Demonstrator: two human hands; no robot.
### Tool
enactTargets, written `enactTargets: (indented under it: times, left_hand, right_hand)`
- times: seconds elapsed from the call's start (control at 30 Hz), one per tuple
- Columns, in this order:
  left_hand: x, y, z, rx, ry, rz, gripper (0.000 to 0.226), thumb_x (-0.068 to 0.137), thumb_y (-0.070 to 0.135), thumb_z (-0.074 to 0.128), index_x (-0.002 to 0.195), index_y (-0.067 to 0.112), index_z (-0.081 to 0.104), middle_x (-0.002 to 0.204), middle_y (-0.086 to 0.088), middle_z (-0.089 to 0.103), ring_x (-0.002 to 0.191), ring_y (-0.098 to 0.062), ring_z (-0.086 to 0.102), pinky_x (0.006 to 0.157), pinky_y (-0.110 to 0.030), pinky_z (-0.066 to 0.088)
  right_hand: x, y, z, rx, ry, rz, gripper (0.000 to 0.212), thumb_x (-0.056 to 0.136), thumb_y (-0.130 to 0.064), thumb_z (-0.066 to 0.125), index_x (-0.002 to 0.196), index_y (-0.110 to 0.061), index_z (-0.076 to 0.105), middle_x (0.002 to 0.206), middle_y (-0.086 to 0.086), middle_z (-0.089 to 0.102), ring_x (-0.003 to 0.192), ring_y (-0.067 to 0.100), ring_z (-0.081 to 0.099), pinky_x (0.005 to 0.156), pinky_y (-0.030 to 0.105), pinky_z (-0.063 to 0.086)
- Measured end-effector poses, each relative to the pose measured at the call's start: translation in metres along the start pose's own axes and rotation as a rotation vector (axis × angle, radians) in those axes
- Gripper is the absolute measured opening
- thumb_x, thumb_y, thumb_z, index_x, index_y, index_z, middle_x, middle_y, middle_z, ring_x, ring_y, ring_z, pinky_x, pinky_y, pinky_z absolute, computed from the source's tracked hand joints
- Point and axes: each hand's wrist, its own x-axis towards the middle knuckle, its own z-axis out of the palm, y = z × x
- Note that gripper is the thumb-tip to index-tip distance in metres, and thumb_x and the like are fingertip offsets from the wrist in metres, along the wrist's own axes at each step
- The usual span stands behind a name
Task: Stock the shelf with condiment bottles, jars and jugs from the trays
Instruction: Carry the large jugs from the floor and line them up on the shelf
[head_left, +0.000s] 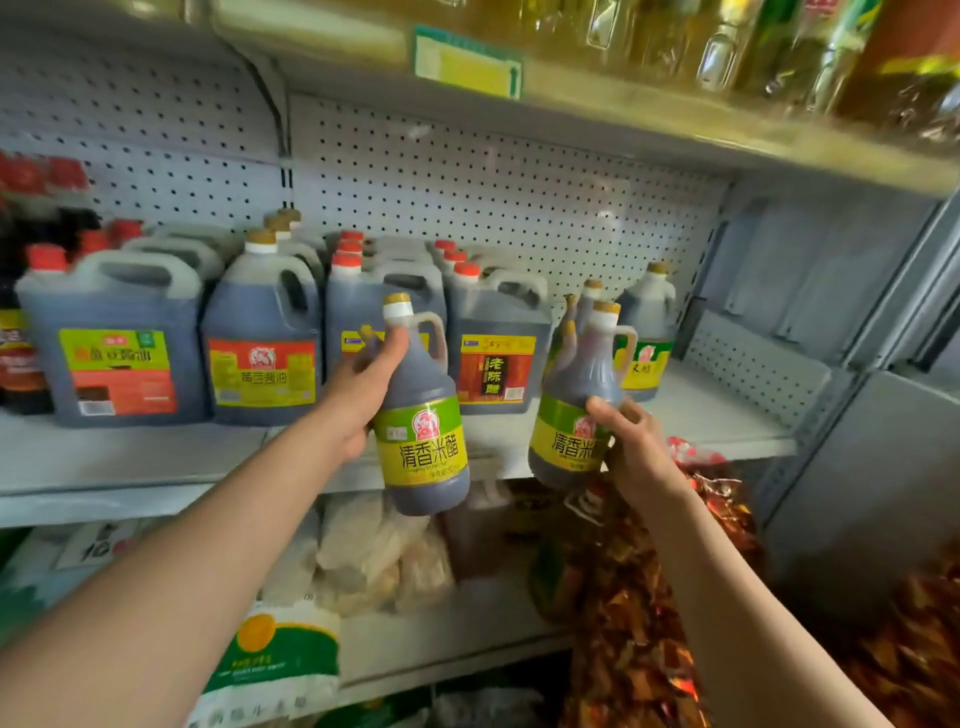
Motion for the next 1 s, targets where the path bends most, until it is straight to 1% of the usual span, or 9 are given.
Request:
enactTargets:
  times: [0.13, 0.27, 0.33, 0.4, 0.5, 0.63, 0.73, 0.83, 1.0]
  left_hand:
    - [0.041, -0.014, 0.044, 0.087, 0.045, 0.076, 0.034, 0.084, 0.059, 0.066, 0.093, 0.026, 0.07, 0.098, 0.007, 0.075, 0.088, -0.011, 0.071, 0.079, -0.033, 0.056]
    - [0.068, -0.032, 0.07, 0.237, 0.112, 0.137, 0.072, 0.058, 0.087, 0.065, 0.091, 0.024, 0.071, 0.093, 0.007, 0.076, 0.091, -0.015, 0.072, 0.087, -0.044, 0.057]
    - [0.077, -0.041, 0.081, 0.337, 0.119, 0.189, 0.079, 0.054, 0.091, 0.061, 0.088, 0.02, 0.068, 0.092, 0.004, 0.075, 0.092, -0.017, 0.07, 0.086, -0.044, 0.056]
    - [0.082, -0.047, 0.093, 0.431, 0.126, 0.238, 0.064, 0.066, 0.08, 0.065, 0.077, 0.017, 0.062, 0.083, 0.004, 0.072, 0.083, -0.014, 0.067, 0.077, -0.037, 0.054]
    - [0.088, -0.05, 0.109, 0.558, 0.143, 0.353, 0.04, 0.086, 0.05, 0.067, 0.066, 0.017, 0.055, 0.067, 0.009, 0.064, 0.062, 0.002, 0.056, 0.06, -0.024, 0.042]
    - [0.099, -0.053, 0.115, 0.55, 0.126, 0.415, 0.038, 0.087, 0.043, 0.071, 0.059, 0.021, 0.057, 0.06, 0.012, 0.063, 0.057, 0.003, 0.052, 0.059, -0.029, 0.043]
    - [0.099, -0.055, 0.113, 0.486, 0.08, 0.39, 0.027, 0.088, 0.035, 0.07, 0.062, 0.025, 0.065, 0.062, 0.022, 0.067, 0.059, 0.01, 0.057, 0.058, -0.017, 0.045]
    - [0.095, -0.053, 0.109, 0.43, 0.063, 0.374, 0.022, 0.084, 0.041, 0.067, 0.071, 0.023, 0.066, 0.068, 0.021, 0.07, 0.064, 0.009, 0.06, 0.062, -0.016, 0.047]
    - [0.09, -0.059, 0.101, 0.368, 0.044, 0.369, 0.056, 0.074, 0.063, 0.073, 0.083, 0.009, 0.068, 0.077, 0.01, 0.073, 0.072, -0.001, 0.064, 0.07, -0.029, 0.05]
  right_hand:
    - [0.071, 0.012, -0.038, 0.056, -0.023, -0.026, 0.053, 0.076, -0.015, 0.075, 0.127, -0.003, 0.063, 0.12, 0.022, 0.068, 0.105, 0.035, 0.068, 0.087, 0.046, 0.055]
    - [0.116, 0.034, -0.065, 0.085, -0.088, 0.007, 0.052, 0.078, -0.012, 0.074, 0.128, -0.004, 0.062, 0.123, 0.024, 0.066, 0.11, 0.041, 0.065, 0.095, 0.052, 0.051]
    - [0.132, 0.043, -0.076, 0.113, -0.119, 0.015, 0.054, 0.079, -0.013, 0.074, 0.131, -0.003, 0.06, 0.127, 0.025, 0.064, 0.114, 0.042, 0.062, 0.097, 0.052, 0.05]
    - [0.145, 0.049, -0.083, 0.137, -0.151, 0.014, 0.06, 0.078, -0.017, 0.077, 0.134, -0.004, 0.058, 0.13, 0.025, 0.061, 0.116, 0.041, 0.061, 0.101, 0.054, 0.049]
    - [0.157, 0.058, -0.093, 0.158, -0.209, 0.002, 0.069, 0.077, -0.019, 0.078, 0.139, -0.002, 0.052, 0.135, 0.03, 0.055, 0.121, 0.044, 0.056, 0.105, 0.057, 0.044]
    - [0.163, 0.067, -0.1, 0.147, -0.24, -0.01, 0.069, 0.079, -0.021, 0.078, 0.14, -0.003, 0.051, 0.137, 0.03, 0.053, 0.128, 0.047, 0.05, 0.109, 0.059, 0.04]
    - [0.165, 0.067, -0.099, 0.132, -0.255, -0.01, 0.078, 0.075, -0.032, 0.085, 0.14, -0.003, 0.051, 0.138, 0.03, 0.053, 0.13, 0.049, 0.048, 0.11, 0.061, 0.038]
    - [0.167, 0.069, -0.099, 0.13, -0.258, -0.007, 0.082, 0.074, -0.035, 0.085, 0.142, -0.006, 0.049, 0.139, 0.029, 0.052, 0.13, 0.049, 0.047, 0.11, 0.061, 0.039]
    - [0.167, 0.07, -0.098, 0.133, -0.285, 0.005, 0.09, 0.071, -0.039, 0.087, 0.145, -0.007, 0.046, 0.14, 0.028, 0.052, 0.13, 0.044, 0.05, 0.107, 0.055, 0.044]
